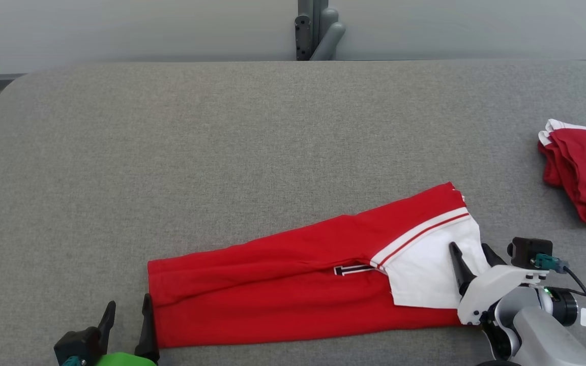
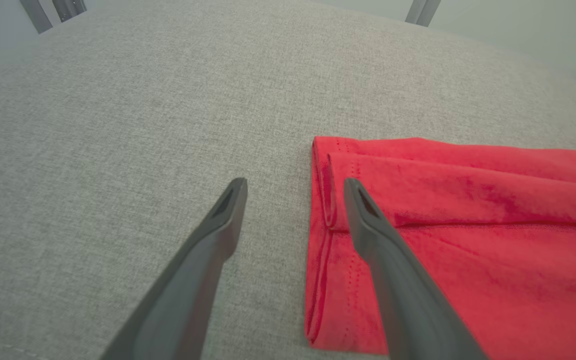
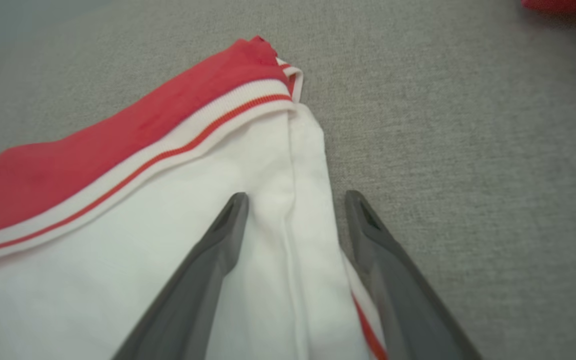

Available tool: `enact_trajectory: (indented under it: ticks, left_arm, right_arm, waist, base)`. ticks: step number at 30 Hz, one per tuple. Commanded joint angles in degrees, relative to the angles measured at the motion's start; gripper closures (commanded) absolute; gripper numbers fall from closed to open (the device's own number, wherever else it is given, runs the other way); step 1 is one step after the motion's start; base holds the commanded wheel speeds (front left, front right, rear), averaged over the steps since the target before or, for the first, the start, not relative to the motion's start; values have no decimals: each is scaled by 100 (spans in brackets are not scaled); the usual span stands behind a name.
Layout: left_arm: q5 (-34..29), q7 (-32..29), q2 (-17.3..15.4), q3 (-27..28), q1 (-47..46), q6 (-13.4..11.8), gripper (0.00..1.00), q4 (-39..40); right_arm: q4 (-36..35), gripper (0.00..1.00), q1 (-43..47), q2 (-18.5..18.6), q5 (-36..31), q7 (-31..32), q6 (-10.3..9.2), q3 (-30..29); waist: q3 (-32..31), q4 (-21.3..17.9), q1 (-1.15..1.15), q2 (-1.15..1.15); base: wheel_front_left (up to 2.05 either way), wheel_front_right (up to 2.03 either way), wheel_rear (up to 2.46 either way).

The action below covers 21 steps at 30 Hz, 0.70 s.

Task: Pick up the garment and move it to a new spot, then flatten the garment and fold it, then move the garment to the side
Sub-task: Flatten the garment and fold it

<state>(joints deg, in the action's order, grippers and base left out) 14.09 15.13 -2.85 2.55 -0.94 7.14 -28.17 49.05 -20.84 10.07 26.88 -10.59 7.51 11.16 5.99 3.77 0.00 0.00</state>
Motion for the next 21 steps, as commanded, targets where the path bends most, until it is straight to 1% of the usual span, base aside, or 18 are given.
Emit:
enact_trajectory:
  ticks: [1,7,8,10,11,12,17,19,21]
  left_arm:
    - [28,-4,-15,4,-97,28,0,12]
    - [0,-4,-14,22,-145,31,0,94]
    - [-11,-4,-14,20,-155,33,0,104]
    - [-32,-4,-14,15,-175,36,0,114]
    - [-32,-4,-14,15,-175,36,0,114]
    - [-37,-4,-14,11,-182,38,0,118]
    - [-10,-4,-14,-40,-210,41,0,140]
    - [270,-4,-12,-179,-227,42,0,169]
    - [255,-4,-11,-344,-206,43,0,179]
  right_arm:
    - [72,0,-69,-54,94,22,-2,128]
    - [278,0,-82,-217,550,225,9,651]
    - [298,15,-85,-209,616,240,14,737]
    - [342,91,-91,-176,736,220,15,869]
    - [342,91,-91,-176,736,220,15,869]
    - [373,100,-96,-146,795,175,14,901]
    - [543,100,-229,107,1005,-169,-11,844]
    - [587,100,-298,196,1080,-317,-16,691]
    - [649,100,-331,299,1085,-395,-19,538]
  waist:
    - [91,83,0,0]
    - [150,126,0,0]
    - [156,131,0,0]
    - [167,136,0,0]
    - [167,136,0,0]
    - [170,138,0,0]
    - [176,125,0,0]
    - [182,106,0,0]
    - [188,87,0,0]
  base:
    - [0,0,0]
    - [0,0,0]
    - [0,0,0]
    - [0,0,0]
    - [0,0,0]
    - [0,0,0]
    - [0,0,0]
    - [0,0,0]
    - [0,0,0]
